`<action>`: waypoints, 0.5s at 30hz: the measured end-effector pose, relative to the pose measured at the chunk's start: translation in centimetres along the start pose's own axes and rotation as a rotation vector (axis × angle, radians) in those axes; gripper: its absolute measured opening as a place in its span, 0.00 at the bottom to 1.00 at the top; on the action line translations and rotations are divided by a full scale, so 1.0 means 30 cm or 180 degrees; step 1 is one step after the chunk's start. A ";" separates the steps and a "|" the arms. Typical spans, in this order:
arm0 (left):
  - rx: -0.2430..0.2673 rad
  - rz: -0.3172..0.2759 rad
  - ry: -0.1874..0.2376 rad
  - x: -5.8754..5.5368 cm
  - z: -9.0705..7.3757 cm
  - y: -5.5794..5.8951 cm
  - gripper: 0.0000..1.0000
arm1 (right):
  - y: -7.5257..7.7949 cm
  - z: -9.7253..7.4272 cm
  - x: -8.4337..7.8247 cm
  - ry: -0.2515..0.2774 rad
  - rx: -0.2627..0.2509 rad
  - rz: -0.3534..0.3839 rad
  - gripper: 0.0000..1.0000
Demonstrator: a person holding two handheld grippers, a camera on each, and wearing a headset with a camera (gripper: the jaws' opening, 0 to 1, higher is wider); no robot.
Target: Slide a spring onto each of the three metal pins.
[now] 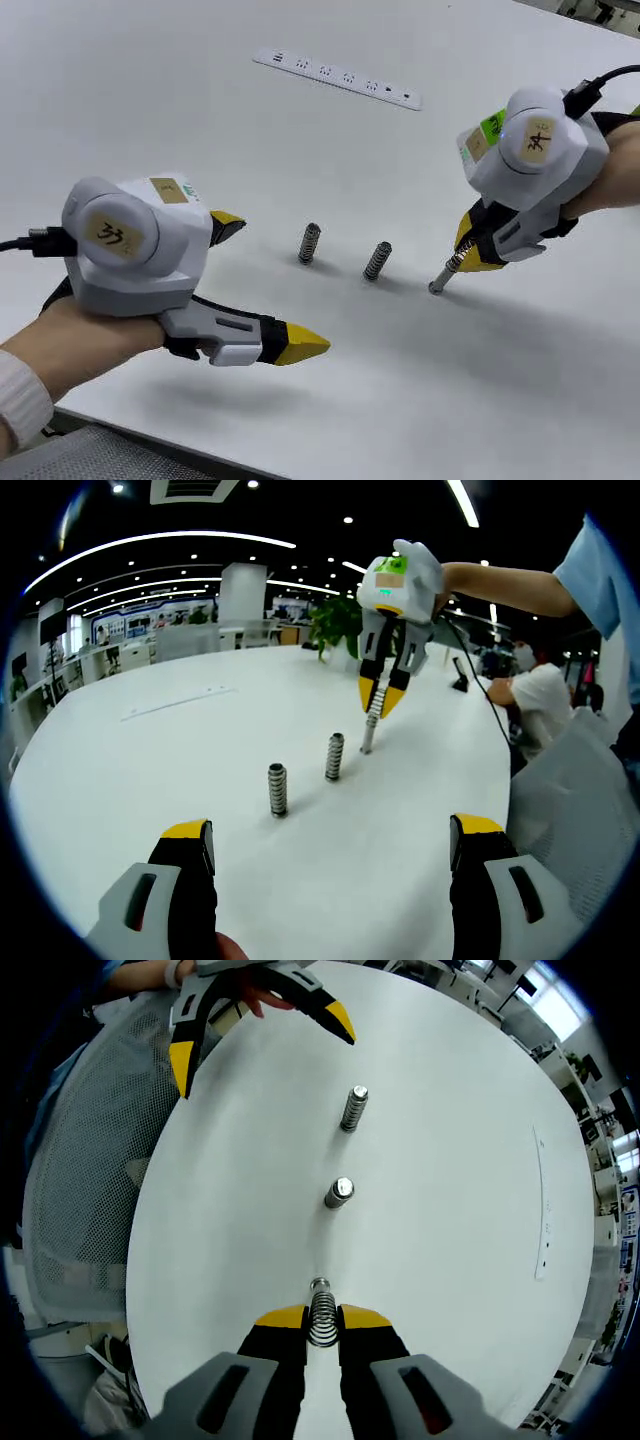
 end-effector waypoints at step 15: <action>-0.0040 -0.0005 0.0020 0.002 0.004 0.004 1.00 | -0.002 0.079 0.000 -0.0111 0.0044 0.0002 0.13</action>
Point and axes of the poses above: the centre of the closed fingertips' face, and the gripper's own axes: z roughly forward along the fingers, y roughly to its right, x roughly out of its top, the point moved 2 cm from there along -z, roughly backward along the fingers, and after that the axes turned 8 degrees about z, right-handed, at the moved point
